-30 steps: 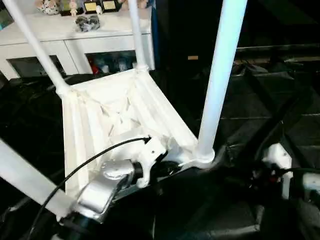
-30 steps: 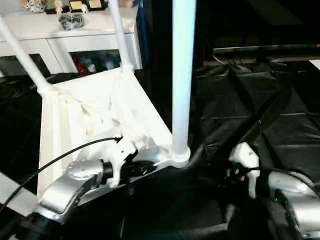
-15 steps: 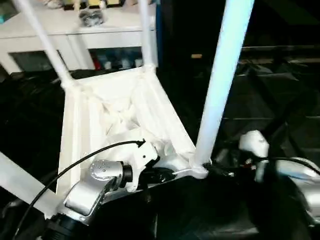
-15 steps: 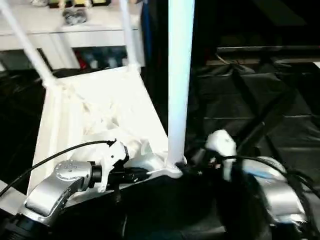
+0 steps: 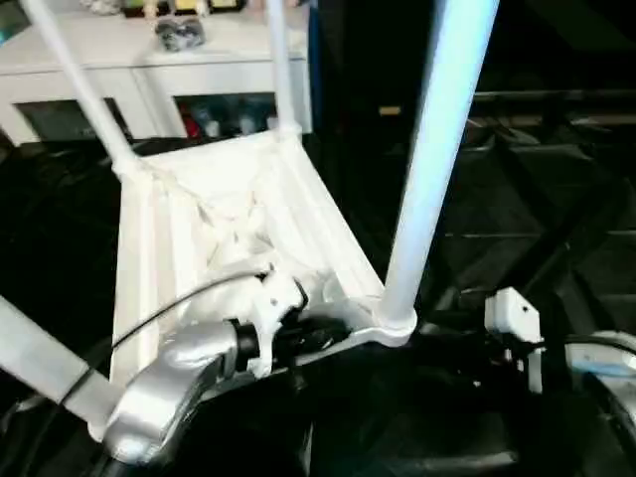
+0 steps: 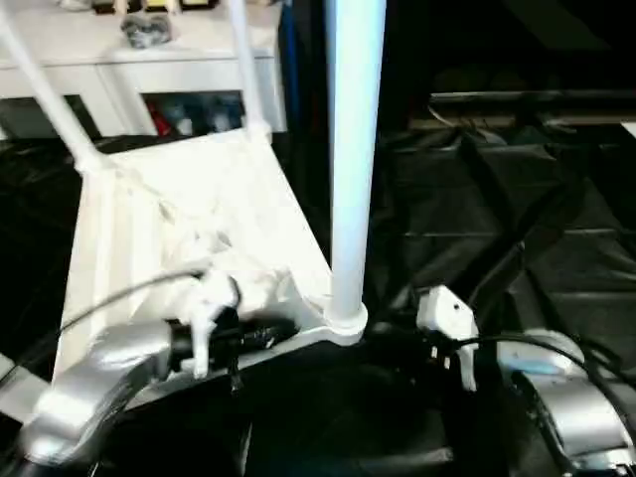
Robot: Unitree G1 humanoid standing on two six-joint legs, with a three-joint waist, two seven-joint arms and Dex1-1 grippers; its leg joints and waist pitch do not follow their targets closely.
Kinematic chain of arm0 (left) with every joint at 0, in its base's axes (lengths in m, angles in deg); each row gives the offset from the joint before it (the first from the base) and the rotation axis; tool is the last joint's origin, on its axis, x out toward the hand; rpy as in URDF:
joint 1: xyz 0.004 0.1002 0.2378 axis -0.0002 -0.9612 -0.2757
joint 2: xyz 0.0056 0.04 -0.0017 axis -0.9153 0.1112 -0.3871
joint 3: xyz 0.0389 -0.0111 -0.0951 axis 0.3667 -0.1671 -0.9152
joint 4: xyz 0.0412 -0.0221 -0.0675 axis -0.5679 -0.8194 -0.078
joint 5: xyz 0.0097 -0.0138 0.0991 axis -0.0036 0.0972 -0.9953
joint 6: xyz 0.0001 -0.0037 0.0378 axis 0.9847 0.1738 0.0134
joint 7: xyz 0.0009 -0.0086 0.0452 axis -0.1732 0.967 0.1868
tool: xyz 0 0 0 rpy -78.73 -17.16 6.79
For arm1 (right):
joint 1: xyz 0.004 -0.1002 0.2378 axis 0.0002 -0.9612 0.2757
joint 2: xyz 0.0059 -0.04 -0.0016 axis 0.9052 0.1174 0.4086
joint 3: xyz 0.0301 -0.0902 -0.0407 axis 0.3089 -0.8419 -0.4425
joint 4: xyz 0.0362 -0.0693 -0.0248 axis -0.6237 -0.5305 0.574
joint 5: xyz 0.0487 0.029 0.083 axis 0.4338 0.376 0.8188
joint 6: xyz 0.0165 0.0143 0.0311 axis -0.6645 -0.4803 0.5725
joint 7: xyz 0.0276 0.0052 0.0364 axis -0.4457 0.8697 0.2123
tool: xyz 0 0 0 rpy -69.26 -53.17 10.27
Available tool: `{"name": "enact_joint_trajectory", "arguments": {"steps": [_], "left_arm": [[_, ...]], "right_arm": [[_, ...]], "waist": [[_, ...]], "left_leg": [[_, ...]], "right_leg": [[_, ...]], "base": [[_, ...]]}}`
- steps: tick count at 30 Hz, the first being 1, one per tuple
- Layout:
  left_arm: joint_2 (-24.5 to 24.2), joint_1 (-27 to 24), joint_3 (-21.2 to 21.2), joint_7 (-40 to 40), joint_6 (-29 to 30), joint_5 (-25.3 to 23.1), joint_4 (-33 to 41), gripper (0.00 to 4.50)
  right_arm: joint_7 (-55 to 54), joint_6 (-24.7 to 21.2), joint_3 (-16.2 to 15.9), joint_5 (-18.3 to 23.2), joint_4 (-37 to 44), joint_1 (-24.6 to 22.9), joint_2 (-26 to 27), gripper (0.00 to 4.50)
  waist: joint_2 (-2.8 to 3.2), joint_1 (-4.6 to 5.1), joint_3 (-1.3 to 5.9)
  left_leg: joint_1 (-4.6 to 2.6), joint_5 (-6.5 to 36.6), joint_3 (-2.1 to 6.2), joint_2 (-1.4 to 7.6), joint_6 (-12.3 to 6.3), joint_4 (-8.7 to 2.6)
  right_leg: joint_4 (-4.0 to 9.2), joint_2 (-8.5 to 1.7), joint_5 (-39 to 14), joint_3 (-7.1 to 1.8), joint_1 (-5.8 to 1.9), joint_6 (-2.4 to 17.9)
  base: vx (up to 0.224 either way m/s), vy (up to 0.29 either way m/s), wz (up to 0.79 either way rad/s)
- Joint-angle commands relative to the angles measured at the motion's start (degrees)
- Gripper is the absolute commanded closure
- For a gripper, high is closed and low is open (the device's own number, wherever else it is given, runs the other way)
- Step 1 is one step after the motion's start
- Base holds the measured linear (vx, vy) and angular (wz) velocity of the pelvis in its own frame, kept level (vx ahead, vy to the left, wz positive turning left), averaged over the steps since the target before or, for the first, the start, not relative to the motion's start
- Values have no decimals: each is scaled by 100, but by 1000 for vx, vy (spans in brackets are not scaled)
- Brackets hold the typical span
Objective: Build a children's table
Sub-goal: Rotate table base
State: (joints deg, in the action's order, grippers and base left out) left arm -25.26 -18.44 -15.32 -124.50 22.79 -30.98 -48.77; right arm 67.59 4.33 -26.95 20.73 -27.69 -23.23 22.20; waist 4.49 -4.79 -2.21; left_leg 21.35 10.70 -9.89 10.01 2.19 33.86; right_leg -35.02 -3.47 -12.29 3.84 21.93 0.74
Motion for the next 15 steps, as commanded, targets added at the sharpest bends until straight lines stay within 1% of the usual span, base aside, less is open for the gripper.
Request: {"name": "enact_joint_trajectory", "arguments": {"steps": [1,2,3,4,5,6,7,8,9,10,11,12,13,14,15], "left_arm": [[12,-242,-110,270,154,37,276,344],[21,-280,-111,300,166,34,314,344],[36,-373,-112,371,206,33,414,327],[69,-454,-112,457,247,20,482,318],[129,-668,-76,650,325,10,652,318],[147,-760,-46,731,357,13,730,304],[148,-764,-45,734,358,13,734,295],[194,-918,-9,846,384,24,842,285],[235,-1065,15,965,415,44,966,277],[250,-1123,26,1007,421,48,1012,277],[269,-1225,49,1055,407,43,1071,277],[313,-1442,74,1169,353,23,1194,256],[319,-1468,74,1183,346,20,1206,256],[341,-1592,66,1248,341,31,1284,243],[303,-1813,27,1263,280,61,1381,241]], "right_arm": [[-38,-79,-135,92,132,25,116,17],[-48,-80,-161,86,128,32,141,17],[-72,-90,-225,74,122,45,194,17],[-95,-92,-286,49,95,70,250,17],[-171,-124,-419,-4,-10,165,406,17],[-207,-151,-460,-16,-54,208,467,17],[-208,-152,-462,-17,-55,210,470,17],[-281,-152,-526,-74,-186,323,585,17],[-362,-148,-584,-130,-336,455,698,17],[-395,-148,-600,-149,-398,507,741,17],[-458,-157,-614,-174,-519,597,821,17],[-541,-141,-662,-249,-687,736,919,17],[-546,-132,-671,-261,-703,750,927,17],[-546,-108,-712,-300,-730,794,948,17],[-475,-185,-755,-239,-651,791,948,17]], "waist": [[-166,-22,249],[-232,-16,235],[-190,-20,214],[-181,-28,228],[-312,-3,226],[-237,-6,202],[-253,15,200],[-308,20,196],[-306,48,186],[-313,56,176],[-344,61,176],[-379,79,169],[-359,84,169],[-389,96,161],[-384,82,180]], "left_leg": [[-15,1090,128,326,-669,-350],[-15,1119,119,322,-652,-356],[-9,1192,131,326,-585,-379],[-34,1259,136,332,-512,-379],[-24,1238,121,336,-503,-381],[8,1274,156,339,-456,-417],[10,1384,161,333,-404,-427],[-5,1423,151,330,-390,-427],[9,1416,161,337,-327,-434],[8,1487,167,340,-300,-449],[-14,1550,155,336,-291,-443],[-20,1532,157,338,-258,-444],[-29,1573,160,343,-241,-447],[-39,1628,146,341,-238,-446],[-60,1624,153,356,-214,-439]], "right_leg": [[527,-471,-1581,-278,-232,993],[553,-462,-1703,-278,-221,946],[568,-468,-1895,-279,-211,894],[571,-463,-2009,-285,-203,837],[573,-456,-1979,-288,-208,829],[554,-476,-2049,-279,-213,837],[568,-468,-2228,-273,-212,756],[601,-467,-2319,-282,-199,710],[582,-484,-2194,-298,-204,775],[580,-472,-2263,-288,-198,764],[603,-470,-2335,-291,-186,738],[586,-483,-2223,-315,-179,790],[585,-477,-2234,-308,-171,809],[613,-471,-2275,-312,-164,778],[590,-477,-2139,-325,-166,798]], "base": [[0,0,0],[0,0,0],[0,0,0],[0,0,0],[0,0,0],[0,0,0],[0,0,0],[0,0,0],[0,0,0],[0,0,0],[0,0,0],[0,0,0],[0,0,0],[0,0,0],[0,0,0]]}}
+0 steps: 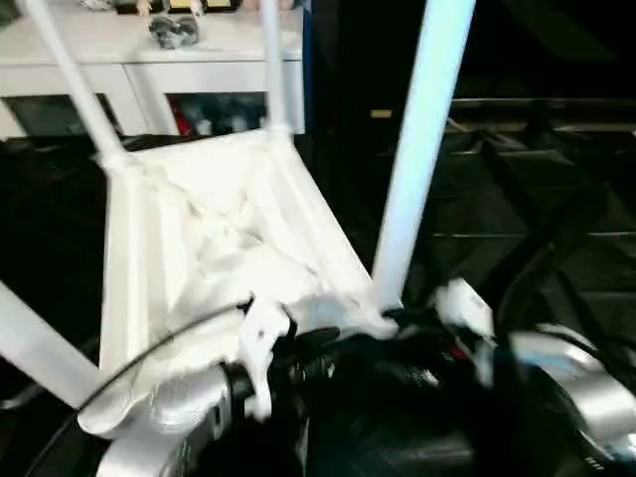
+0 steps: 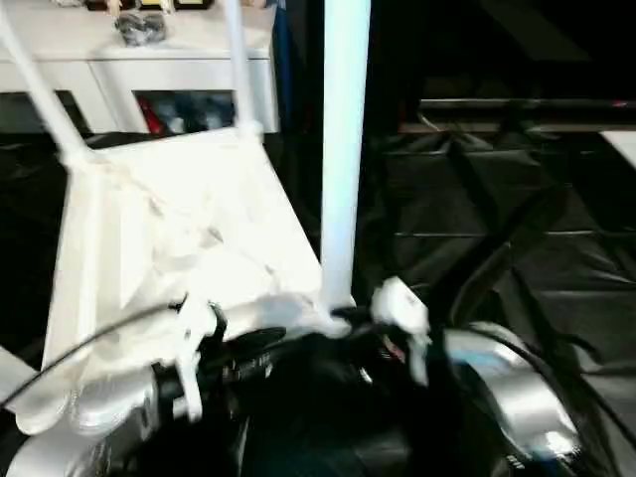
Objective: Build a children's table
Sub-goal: Rotate table base
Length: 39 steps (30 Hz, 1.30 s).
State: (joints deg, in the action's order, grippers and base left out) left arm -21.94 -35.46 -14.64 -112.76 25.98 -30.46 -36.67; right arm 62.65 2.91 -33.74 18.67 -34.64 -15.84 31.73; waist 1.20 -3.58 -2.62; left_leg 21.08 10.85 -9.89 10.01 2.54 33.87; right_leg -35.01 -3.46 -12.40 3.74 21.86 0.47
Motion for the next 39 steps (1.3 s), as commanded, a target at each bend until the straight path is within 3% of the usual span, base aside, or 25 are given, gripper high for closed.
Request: {"name": "enact_joint_trajectory", "arguments": {"steps": [1,4,8,9,11,12,13,15,16,17,19,20,22,24,27,30,32,33,35,36,37,38,39], "left_arm": [[-32,-121,-43,90,-41,10,175,241],[-161,-362,-110,24,-113,53,240,213],[-711,-926,-352,-378,-389,141,160,180],[-971,-1168,-440,-647,-530,189,88,168],[-1239,-1464,-512,-947,-617,265,79,160],[-1327,-1590,-537,-1049,-662,295,82,157],[-1396,-1685,-562,-1134,-707,314,62,148],[-1595,-1836,-631,-1402,-1051,312,-368,125],[-1595,-1836,-631,-1402,-1051,312,-368,120],[-1619,-1935,-656,-1470,-1277,284,-574,119],[-1666,-2159,-705,-1607,-1838,221,-1018,91],[-1691,-2269,-738,-1680,-2080,207,-1204,91],[-1769,-2495,-866,-1870,-2384,235,-1439,79],[-1842,-2616,-1007,-2009,-2526,301,-1532,64],[-1810,-2516,-1271,-2007,-2699,411,-1725,34],[-1749,-2369,-1486,-2017,-2894,564,-1886,18],[-1743,-2240,-1636,-2048,-3087,692,-2059,7],[-1811,-2130,-1713,-2127,-3298,741,-2302,7],[-2024,-2351,-2066,-2241,-3133,1016,-1885,7],[-2257,-2622,-2527,-2376,-2893,1383,-1367,7],[-2360,-2748,-2766,-2446,-2775,1585,-1121,7],[-2432,-2812,-2946,-2509,-2699,1748,-972,7],[-2559,-2862,-3241,-2652,-2594,2084,-762,7]], "right_arm": [[23,-46,-78,-30,49,52,-5,17],[-13,-40,-96,-31,72,40,15,17],[-1002,430,7,-601,-826,451,409,17],[-1562,520,117,-788,-1311,711,603,17],[-1979,447,242,-829,-1669,931,739,17],[-2145,474,280,-859,-1814,1022,770,17],[-2247,512,298,-888,-1902,1076,786,17],[-2594,533,375,-971,-2192,1263,845,17],[-2594,533,375,-971,-2192,1263,845,17],[-2712,545,407,-1009,-2291,1325,868,17],[-2886,743,484,-1060,-2578,1477,943,17],[-2925,803,520,-1034,-2698,1542,984,17],[-2908,914,510,-1048,-2809,1599,1008,17],[-2920,992,483,-1098,-2854,1584,1007,17],[-2887,1020,486,-1058,-2800,1484,974,17],[-2815,984,495,-1027,-2655,1321,908,17],[-2712,958,517,-979,-2472,1129,836,17],[-2550,960,496,-934,-2283,931,755,17],[-2464,959,477,-918,-2197,843,711,17],[-2389,957,460,-913,-2108,754,665,17],[-2344,949,454,-906,-2044,695,628,17],[-2298,928,452,-891,-1968,630,586,17],[-2185,918,463,-849,-1783,469,477,17]], "waist": [[-78,-35,208],[-89,-54,224],[-93,-46,229],[-88,7,205],[-74,74,166],[-91,95,157],[-63,59,176],[-73,33,147],[-63,26,145],[-105,25,147],[-109,14,144],[-148,24,143],[-146,9,145],[-160,39,147],[-204,46,159],[-202,13,178],[-200,-4,178],[-169,-18,192],[-194,-24,181],[-176,-5,161],[-169,1,140],[-167,1,132],[-167,-17,96]], "left_leg": [[-22,1628,151,363,-260,-454],[-47,1609,144,363,-255,-449],[-24,1518,146,348,-237,-446],[11,1575,154,322,-184,-468],[14,1892,186,307,-64,-504],[-29,2131,193,315,32,-502],[-121,2190,171,330,95,-479],[-159,2385,135,326,116,-488],[-157,2436,137,322,156,-496],[-143,2440,145,331,161,-508],[-96,2411,172,328,159,-517],[-86,2390,165,338,161,-527],[-105,2374,163,347,144,-522],[-69,2365,171,349,156,-548],[-103,2374,150,346,143,-547],[-131,2149,113,341,76,-525],[-112,2036,113,341,30,-533],[-133,1991,106,341,11,-525],[-116,2007,103,357,-16,-520],[-108,2106,97,337,-24,-509],[-75,2199,125,335,13,-532],[-99,2256,125,337,22,-534],[-175,2455,125,319,45,-511]], "right_leg": [[582,-470,-2054,-322,-159,819],[568,-456,-1852,-329,-150,827],[528,-465,-1641,-322,-146,914],[520,-470,-1787,-314,-146,949],[550,-474,-2400,-293,-136,842],[581,-475,-2683,-299,-113,753],[606,-471,-2561,-342,-56,748],[606,-432,-2477,-364,3,780],[607,-436,-2490,-364,-5,772],[598,-443,-2488,-358,-31,766],[591,-488,-2552,-362,-58,717],[597,-486,-2560,-365,-70,685],[587,-500,-2512,-384,-47,703],[562,-483,-2407,-377,-78,699],[543,-460,-2191,-385,-72,739],[531,-451,-1910,-403,-82,803],[525,-444,-1782,-400,-117,797],[519,-441,-1669,-405,-113,819],[505,-470,-1695,-409,-137,880],[514,-470,-1952,-400,-117,903],[546,-478,-2374,-381,-145,848],[580,-462,-2532,-370,-122,809],[649,-440,-2978,-356,-63,698]], "base": [[0,0,0],[0,0,0],[0,0,0],[0,0,0],[0,0,0],[0,0,0],[0,0,0],[0,0,0],[0,0,0],[0,0,0],[0,0,0],[0,0,0],[0,0,0],[0,0,0],[0,0,0],[0,0,0],[0,0,0],[0,0,0],[0,0,0],[0,0,0],[0,0,0],[0,0,0],[0,0,0]]}}
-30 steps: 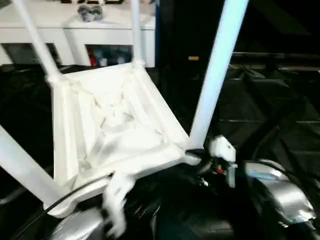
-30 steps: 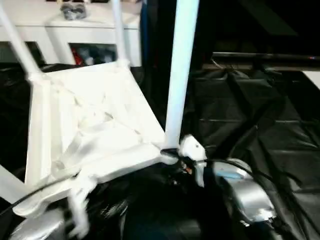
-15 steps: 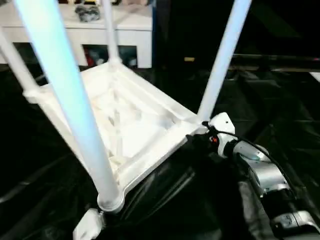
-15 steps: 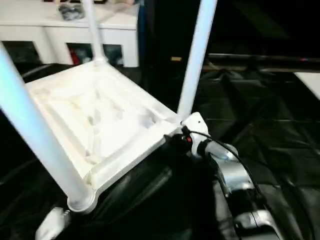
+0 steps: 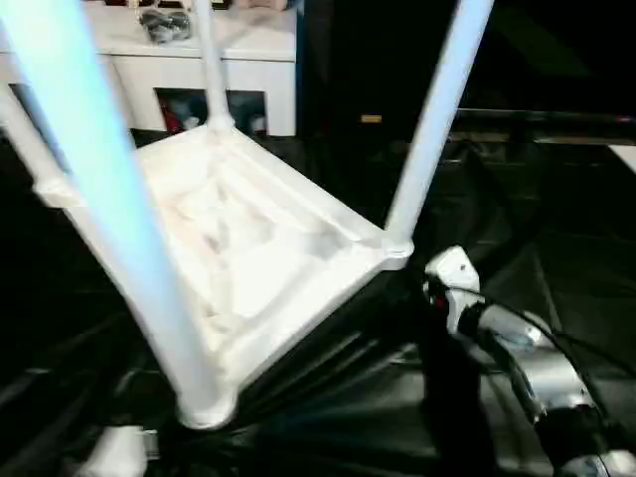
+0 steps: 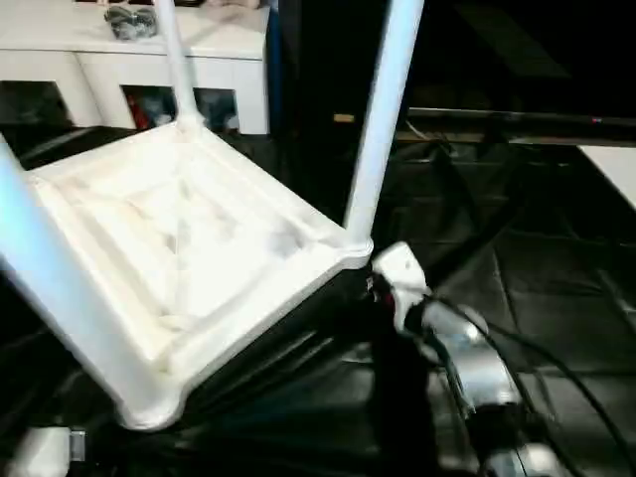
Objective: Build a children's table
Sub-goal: Rotate table base
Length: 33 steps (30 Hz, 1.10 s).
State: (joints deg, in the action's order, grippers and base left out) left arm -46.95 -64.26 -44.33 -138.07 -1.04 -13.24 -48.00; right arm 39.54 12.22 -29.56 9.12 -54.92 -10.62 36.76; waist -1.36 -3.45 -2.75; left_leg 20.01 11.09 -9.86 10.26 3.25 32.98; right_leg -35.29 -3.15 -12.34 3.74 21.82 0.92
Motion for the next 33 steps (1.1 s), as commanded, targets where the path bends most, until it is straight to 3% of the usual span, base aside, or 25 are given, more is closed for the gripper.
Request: {"name": "enact_joint_trajectory", "arguments": {"steps": [1,4,7,10,13,15,16,17,18,20,21,22,29,30,33], "left_arm": [[-57,18,-273,-122,108,361,372,7],[-125,42,-334,-156,236,675,496,7],[-234,59,-454,-81,520,1163,842,7],[-266,284,-565,187,719,1248,1026,7],[-335,736,-436,467,1059,1377,1231,7],[-343,1385,68,635,1354,1415,1331,7],[-305,1583,224,689,1391,1350,1299,7],[-302,1593,232,692,1393,1346,1297,7],[-179,1966,527,766,1453,1187,1212,7],[-78,2188,691,804,1484,1101,1163,7],[62,2452,885,834,1549,1075,1124,7],[184,2663,1051,858,1603,1059,1095,7],[623,3285,1947,1054,1874,958,1172,7],[756,3369,2132,1082,1925,953,1205,7],[1059,3550,2544,1162,1989,777,1206,7]], "right_arm": [[126,-13,45,105,245,-52,-26,17],[184,-53,61,143,371,-135,-59,17],[288,-3,79,159,459,-194,-75,17],[339,-23,44,193,518,-194,-59,17],[327,-62,-15,193,518,-128,9,17],[151,-105,-114,6,287,73,161,17],[81,-100,-149,-78,199,132,193,17],[78,-99,-151,-82,194,135,194,17],[-64,-49,-207,-230,18,238,262,17],[-147,-9,-236,-299,-86,302,317,17],[-251,29,-285,-366,-214,394,427,17],[-355,63,-337,-431,-333,482,532,17],[-626,124,-593,-612,-870,793,1028,17],[-650,154,-615,-620,-971,854,1132,17],[-678,326,-665,-670,-1166,994,1341,17]], "waist": [[81,-34,107],[109,-21,114],[148,-26,132],[106,-26,132],[118,-50,160],[140,-47,177],[152,-51,189],[148,-44,197],[174,-38,206],[149,-20,221],[196,-25,234],[176,-15,236],[193,-25,264],[166,-29,260],[166,-18,257]], "left_leg": [[-91,2474,124,301,-25,-426],[-54,2480,157,321,-21,-469],[-72,2481,136,319,40,-463],[-59,2399,124,314,38,-457],[-94,2258,109,301,61,-435],[-66,2105,116,303,78,-438],[-98,2085,108,296,122,-422],[-86,2055,107,291,144,-415],[-19,1919,130,290,180,-421],[-43,1824,103,274,200,-392],[-40,1758,96,262,200,-365],[-27,1705,89,248,197,-355],[-16,1538,94,255,158,-333],[6,1466,96,260,151,-330],[-11,1505,91,275,173,-337]], "right_leg": [[691,-461,-3039,-356,-43,626],[634,-448,-2915,-366,-58,596],[594,-435,-2633,-381,-51,711],[577,-430,-2367,-384,-70,757],[540,-420,-2068,-390,-60,834],[496,-417,-1845,-384,-97,877],[483,-411,-1773,-380,-68,909],[468,-414,-1711,-382,-80,933],[431,-427,-1552,-375,-145,937],[438,-423,-1468,-383,-139,953],[424,-429,-1373,-394,-144,1002],[421,-426,-1378,-391,-160,1026],[384,-429,-1259,-379,-186,1111],[381,-436,-1221,-384,-199,1112],[387,-435,-1262,-379,-186,1114]], "base": [[0,0,0],[0,0,0],[0,0,0],[0,0,0],[0,0,0],[0,0,0],[0,0,0],[0,0,0],[0,0,0],[0,0,0],[0,0,0],[0,0,0],[0,0,0],[0,0,0],[0,0,0]]}}
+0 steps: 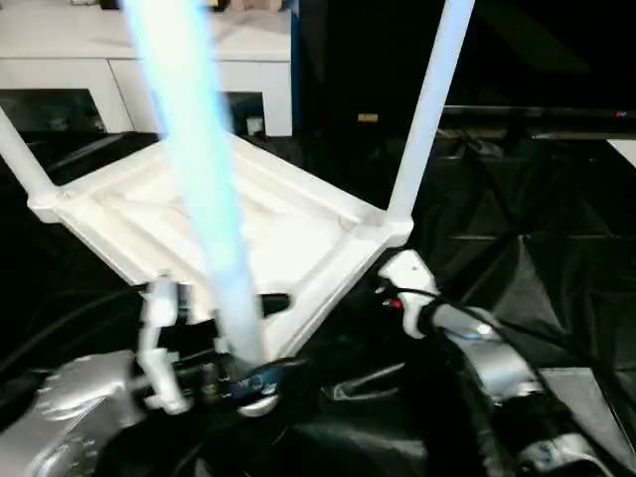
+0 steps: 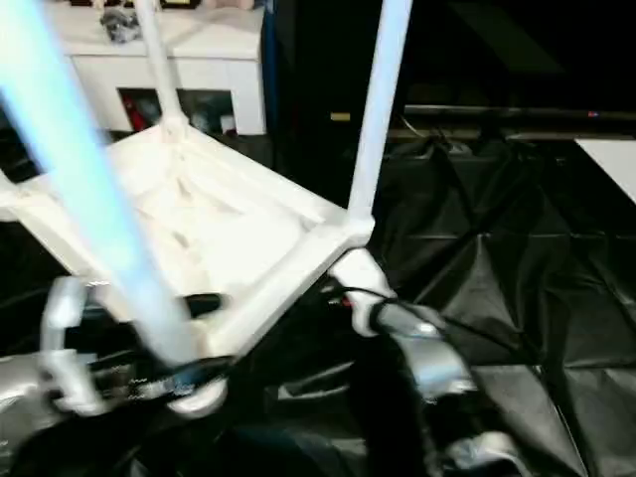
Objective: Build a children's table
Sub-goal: Rotate table base
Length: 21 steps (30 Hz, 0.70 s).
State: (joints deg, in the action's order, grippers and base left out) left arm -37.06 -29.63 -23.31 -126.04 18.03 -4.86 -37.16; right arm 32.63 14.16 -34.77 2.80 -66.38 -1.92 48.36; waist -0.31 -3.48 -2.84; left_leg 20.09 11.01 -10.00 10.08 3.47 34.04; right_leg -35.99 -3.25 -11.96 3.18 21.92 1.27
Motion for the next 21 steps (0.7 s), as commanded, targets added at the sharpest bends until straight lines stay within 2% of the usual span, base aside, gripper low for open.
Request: {"name": "enact_joint_trajectory", "arguments": {"steps": [1,3,7,10,11,12,14,15,16,17,18,19,20,21], "left_arm": [[122,128,524,-20,87,-115,101,7],[238,206,643,33,92,-179,49,7],[511,626,968,163,78,-370,-223,7],[632,767,1030,184,89,-423,-315,7],[730,886,1111,230,54,-577,-439,7],[811,989,1180,276,6,-726,-566,7],[909,1142,1274,435,-67,-1000,-801,7],[1012,1305,1337,610,-240,-1317,-1094,7],[1058,1376,1344,699,-281,-1424,-1224,7],[1093,1467,1347,855,-358,-1611,-1395,7],[1105,1544,1346,973,-470,-1773,-1552,7],[1105,1544,1346,973,-470,-1773,-1552,7],[1091,1606,1312,1123,-486,-1890,-1681,7],[1075,1654,1259,1231,-601,-2024,-1795,7]], "right_arm": [[15,136,-149,-24,-48,153,218,17],[0,155,-174,-28,-87,198,271,17],[125,275,-319,-67,-163,278,441,17],[151,319,-352,-102,-195,287,492,17],[97,356,-342,-140,-279,318,510,17],[29,386,-329,-177,-362,351,521,17],[-72,407,-298,-213,-446,390,520,17],[-127,423,-254,-221,-504,422,514,17],[-133,432,-231,-222,-522,433,512,17],[-147,441,-208,-229,-527,437,502,17],[-150,459,-181,-239,-536,437,493,17],[-150,459,-181,-239,-536,437,493,17],[-170,465,-148,-241,-522,423,469,17],[-201,486,-108,-237,-515,405,433,17]], "waist": [[54,-13,267],[37,21,275],[56,41,279],[44,80,285],[41,85,291],[73,88,288],[87,76,296],[93,79,291],[116,71,291],[96,77,294],[148,68,301],[148,68,301],[111,77,320],[112,78,311]], "left_leg": [[-7,1514,109,286,166,-440],[33,1451,122,274,143,-446],[-2,1455,106,267,116,-416],[42,1389,126,273,107,-429],[45,1351,129,275,98,-427],[-9,1376,105,276,77,-406],[-2,1372,108,272,89,-401],[-28,1502,107,273,95,-401],[-19,1500,115,271,94,-405],[-5,1477,114,271,95,-404],[18,1407,135,267,78,-404],[18,1407,135,267,78,-404],[15,1338,126,266,65,-385],[27,1301,130,261,27,-391]], "right_leg": [[457,-429,-1320,-324,-212,1059],[449,-433,-1319,-316,-248,992],[478,-433,-1399,-324,-209,1006],[453,-439,-1292,-316,-253,1028],[452,-438,-1243,-313,-259,1032],[472,-424,-1167,-321,-208,1098],[453,-429,-1085,-323,-230,1139],[471,-421,-1167,-318,-216,1125],[468,-430,-1147,-321,-230,1124],[469,-431,-1126,-322,-243,1112],[459,-443,-1083,-311,-260,1095],[459,-443,-1083,-311,-260,1095],[455,-440,-947,-313,-266,1110],[454,-428,-866,-305,-270,1137]], "base": [[0,0,0],[0,0,0],[0,0,0],[0,0,0],[0,0,0],[0,0,0],[0,0,0],[0,0,0],[0,0,0],[0,0,0],[0,0,0],[0,0,0],[0,0,0],[0,0,0]]}}
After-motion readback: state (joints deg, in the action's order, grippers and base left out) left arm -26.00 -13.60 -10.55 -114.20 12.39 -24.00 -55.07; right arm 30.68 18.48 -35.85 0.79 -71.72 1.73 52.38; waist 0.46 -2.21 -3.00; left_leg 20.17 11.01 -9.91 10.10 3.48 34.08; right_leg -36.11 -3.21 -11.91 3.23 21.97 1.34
